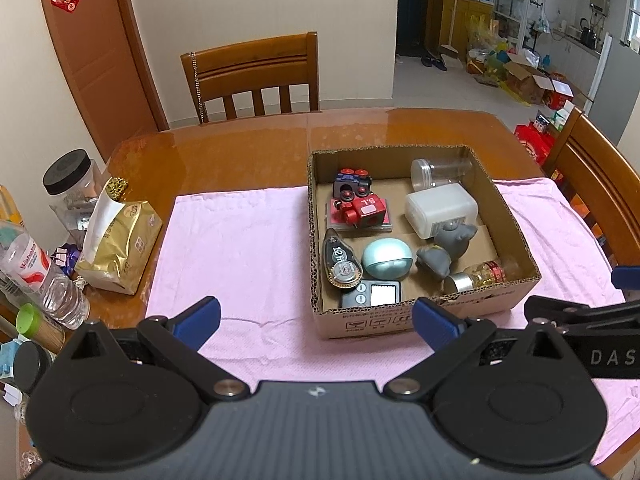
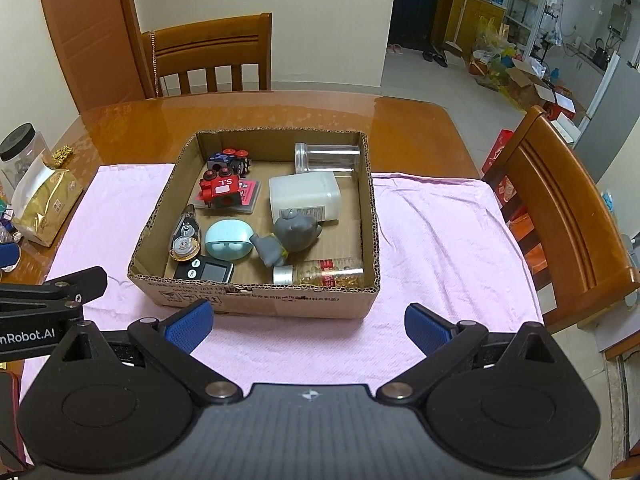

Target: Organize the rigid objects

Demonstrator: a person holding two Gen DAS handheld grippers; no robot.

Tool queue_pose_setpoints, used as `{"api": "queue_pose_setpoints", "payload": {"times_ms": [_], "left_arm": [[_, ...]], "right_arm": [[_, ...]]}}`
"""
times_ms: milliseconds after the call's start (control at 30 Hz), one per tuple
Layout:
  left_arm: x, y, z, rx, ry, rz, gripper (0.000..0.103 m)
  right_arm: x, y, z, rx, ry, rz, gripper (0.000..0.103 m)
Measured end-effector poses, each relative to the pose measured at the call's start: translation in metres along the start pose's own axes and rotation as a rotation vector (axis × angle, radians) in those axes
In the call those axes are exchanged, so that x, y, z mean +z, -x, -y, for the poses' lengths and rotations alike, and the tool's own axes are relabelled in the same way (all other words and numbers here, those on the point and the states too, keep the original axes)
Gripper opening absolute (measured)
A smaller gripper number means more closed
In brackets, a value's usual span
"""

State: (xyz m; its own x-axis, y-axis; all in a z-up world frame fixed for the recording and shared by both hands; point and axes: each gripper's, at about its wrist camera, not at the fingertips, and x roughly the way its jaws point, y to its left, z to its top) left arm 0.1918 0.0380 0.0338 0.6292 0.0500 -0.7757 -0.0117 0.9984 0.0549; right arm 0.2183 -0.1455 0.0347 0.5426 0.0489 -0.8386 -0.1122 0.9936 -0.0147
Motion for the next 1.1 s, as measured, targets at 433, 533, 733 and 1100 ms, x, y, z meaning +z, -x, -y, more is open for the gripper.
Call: {"api": "queue_pose_setpoints", "payload": {"times_ms": [433,533,733,1100], "left_arm": [[0.0021,0.0049,0.0017,0.013,0.007,0.006,0.102],[0.0022,0.0050,0.0021,0.014,0.008,0.006,0.102],[0.0021,0.0053,0.0034,0.018,0.008,0.007,0.102],[0.0020,0.0053,0.0043,0.020,0.010,0.005,0.102]], "right_arm": [[0.0025,0.0028,0.0023,-0.001,0.003,0.010,0.103],[0.0026,0.0027,0.0024,-0.001,0.004,0.010,0.103],[0.0023,0.0029,0.0039,-0.005,-0.001,0.009,0.103],[0.0013,0.0025,0.0042,-0.006,0.001,0.012,0.103]]}}
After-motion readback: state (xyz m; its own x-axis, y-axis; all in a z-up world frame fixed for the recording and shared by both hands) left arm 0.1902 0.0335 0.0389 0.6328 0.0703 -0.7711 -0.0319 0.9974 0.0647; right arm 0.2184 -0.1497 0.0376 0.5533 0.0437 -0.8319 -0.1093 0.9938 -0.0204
